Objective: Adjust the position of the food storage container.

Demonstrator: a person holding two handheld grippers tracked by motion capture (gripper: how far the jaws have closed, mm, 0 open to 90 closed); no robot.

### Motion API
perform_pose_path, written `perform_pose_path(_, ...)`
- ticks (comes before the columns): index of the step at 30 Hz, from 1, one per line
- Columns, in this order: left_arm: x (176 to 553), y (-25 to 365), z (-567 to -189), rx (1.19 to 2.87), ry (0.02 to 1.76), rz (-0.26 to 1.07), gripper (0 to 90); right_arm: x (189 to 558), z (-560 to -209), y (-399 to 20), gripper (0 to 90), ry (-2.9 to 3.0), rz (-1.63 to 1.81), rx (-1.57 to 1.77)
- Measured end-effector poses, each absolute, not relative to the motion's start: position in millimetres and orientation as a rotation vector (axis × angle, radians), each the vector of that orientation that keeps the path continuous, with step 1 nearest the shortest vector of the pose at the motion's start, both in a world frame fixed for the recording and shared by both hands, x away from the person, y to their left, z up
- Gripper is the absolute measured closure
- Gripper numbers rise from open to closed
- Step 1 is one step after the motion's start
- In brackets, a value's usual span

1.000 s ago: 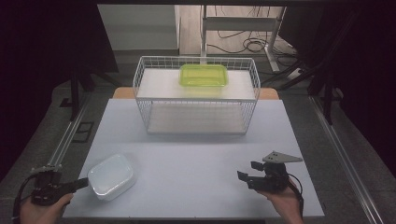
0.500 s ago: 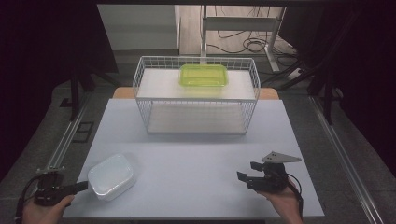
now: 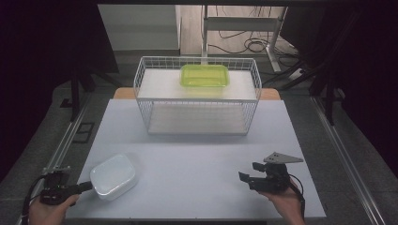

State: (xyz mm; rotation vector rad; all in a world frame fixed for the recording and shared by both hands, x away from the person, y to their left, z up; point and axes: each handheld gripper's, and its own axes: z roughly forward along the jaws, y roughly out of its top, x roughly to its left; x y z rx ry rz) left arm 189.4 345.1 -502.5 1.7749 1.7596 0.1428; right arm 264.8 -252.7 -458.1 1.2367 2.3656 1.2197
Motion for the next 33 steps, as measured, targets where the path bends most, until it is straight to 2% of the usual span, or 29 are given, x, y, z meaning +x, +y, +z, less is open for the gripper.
perform_pose_path(33,239,305,-505,1.857,1.658,0.071,89.7,265,-459,-257,29.3,2.358,1.206,1.245)
